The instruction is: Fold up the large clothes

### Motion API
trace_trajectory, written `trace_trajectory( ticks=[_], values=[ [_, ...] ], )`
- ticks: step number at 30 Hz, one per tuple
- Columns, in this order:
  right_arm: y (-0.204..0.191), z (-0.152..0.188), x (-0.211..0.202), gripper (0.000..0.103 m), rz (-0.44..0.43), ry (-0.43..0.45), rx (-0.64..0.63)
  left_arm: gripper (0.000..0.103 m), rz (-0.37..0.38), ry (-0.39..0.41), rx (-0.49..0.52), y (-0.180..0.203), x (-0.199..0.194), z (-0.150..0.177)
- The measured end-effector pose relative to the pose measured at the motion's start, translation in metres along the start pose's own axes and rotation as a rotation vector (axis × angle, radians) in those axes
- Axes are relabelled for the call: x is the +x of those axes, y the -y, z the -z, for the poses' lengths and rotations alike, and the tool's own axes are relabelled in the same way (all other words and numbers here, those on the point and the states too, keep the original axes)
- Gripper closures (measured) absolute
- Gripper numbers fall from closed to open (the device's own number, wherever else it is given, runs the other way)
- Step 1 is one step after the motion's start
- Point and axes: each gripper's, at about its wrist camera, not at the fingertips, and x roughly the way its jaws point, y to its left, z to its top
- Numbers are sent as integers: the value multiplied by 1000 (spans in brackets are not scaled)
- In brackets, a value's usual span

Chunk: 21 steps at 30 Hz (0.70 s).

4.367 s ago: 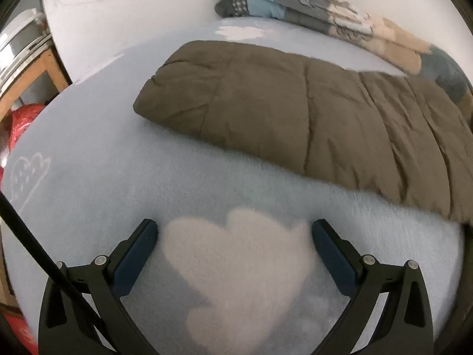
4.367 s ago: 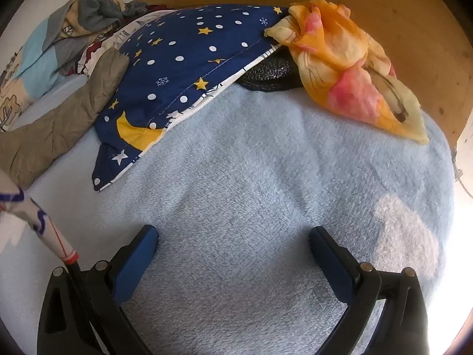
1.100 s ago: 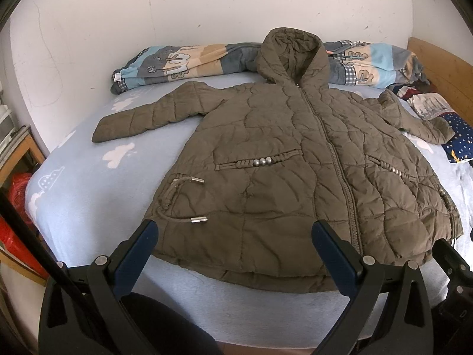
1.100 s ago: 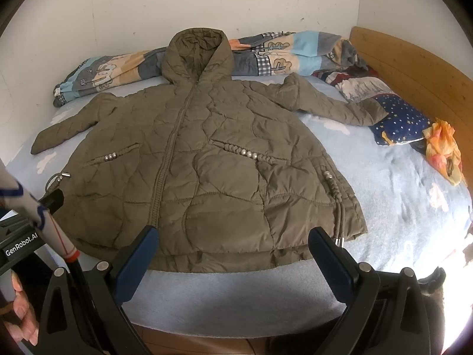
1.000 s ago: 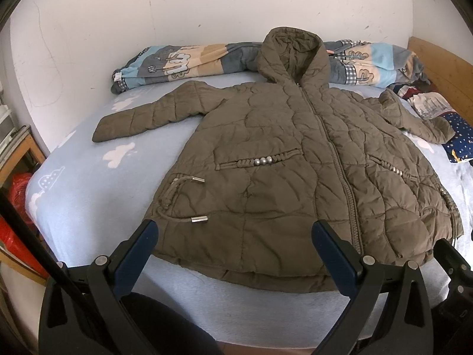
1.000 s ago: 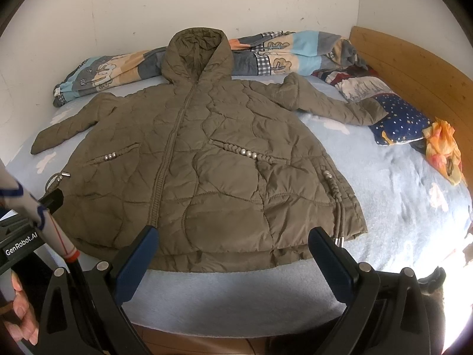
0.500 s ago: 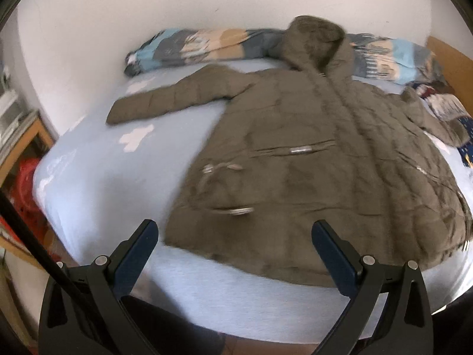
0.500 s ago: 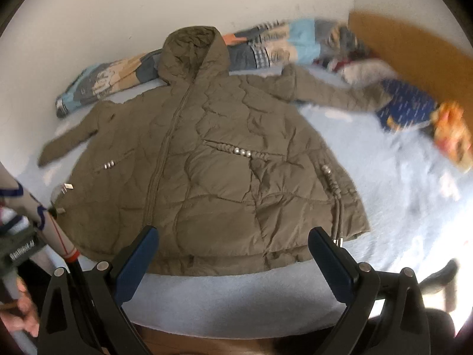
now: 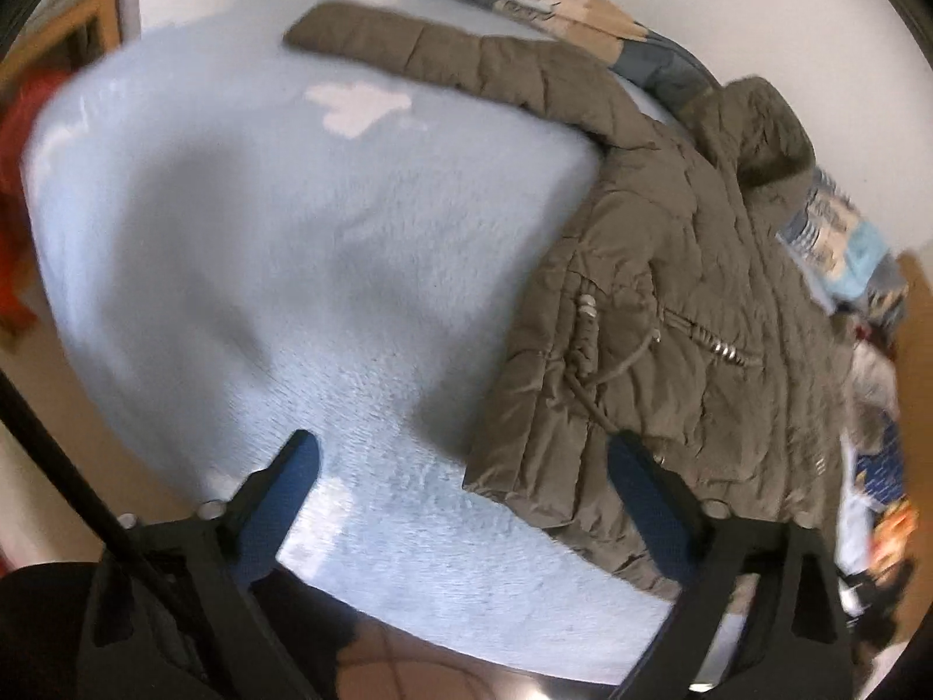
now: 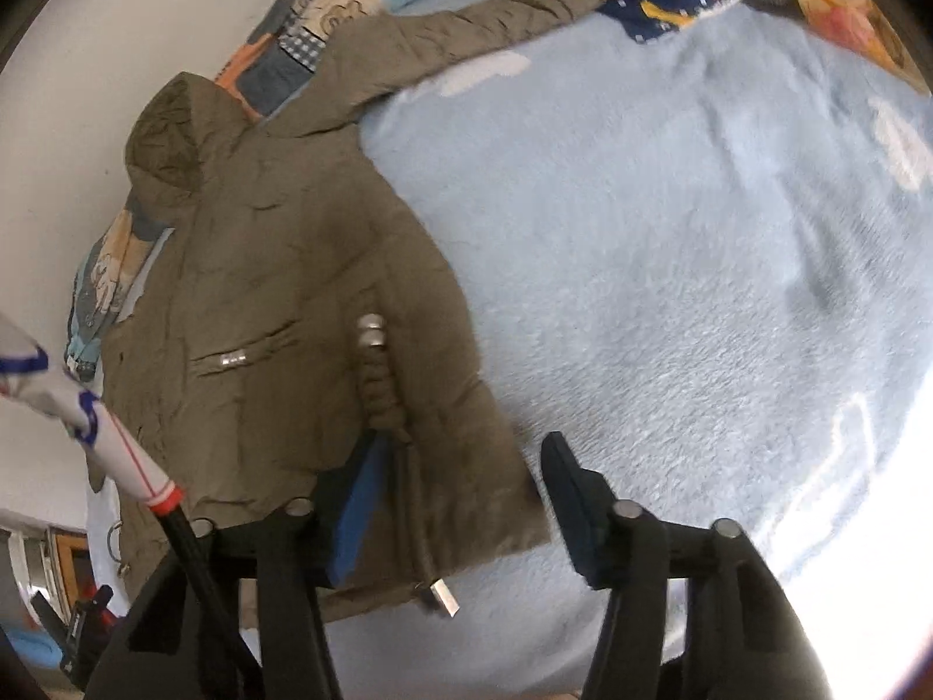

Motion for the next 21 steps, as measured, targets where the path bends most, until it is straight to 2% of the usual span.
trace_trajectory(
  ticks=[2, 4, 7, 9, 11, 12, 13, 14, 16, 20, 21],
  values=[
    [2, -4, -6, 52, -16, 35, 5, 15, 29, -14, -25, -2, 3, -1],
    [-4, -8, -13, 52, 15, 84, -31, 15, 39, -24, -37, -4, 7, -4],
    [-2, -11, 0, 51, -14, 40, 2, 15, 62, -79, -56, -4, 23, -12],
    [-8, -9, 9, 53, 6, 13, -27, 15, 61, -104, -56, -2, 33, -16],
    [-19, -6, 10, 69, 35, 16, -84, 15, 57, -115, -46, 2, 42, -19],
    [-25, -4, 7, 74, 47, 24, -116, 15, 59, -117, -35, 6, 44, -20],
    [-28, -2, 7, 80, 51, 34, -134, 21, 61, -115, -20, 10, 46, -20],
    [-29, 0, 7, 83, 55, 44, -150, 41, 67, -112, 3, 15, 47, -21],
    [-31, 4, 2, 85, 41, 59, -156, 62, 86, -120, 42, 23, 49, -21],
    [-32, 22, -11, 90, -7, 67, -161, 77, 49, -92, 96, 30, 44, -20],
    [-36, 29, -15, 91, -1, 72, -175, 77, 44, -81, 99, 29, 41, -20]
  ],
)
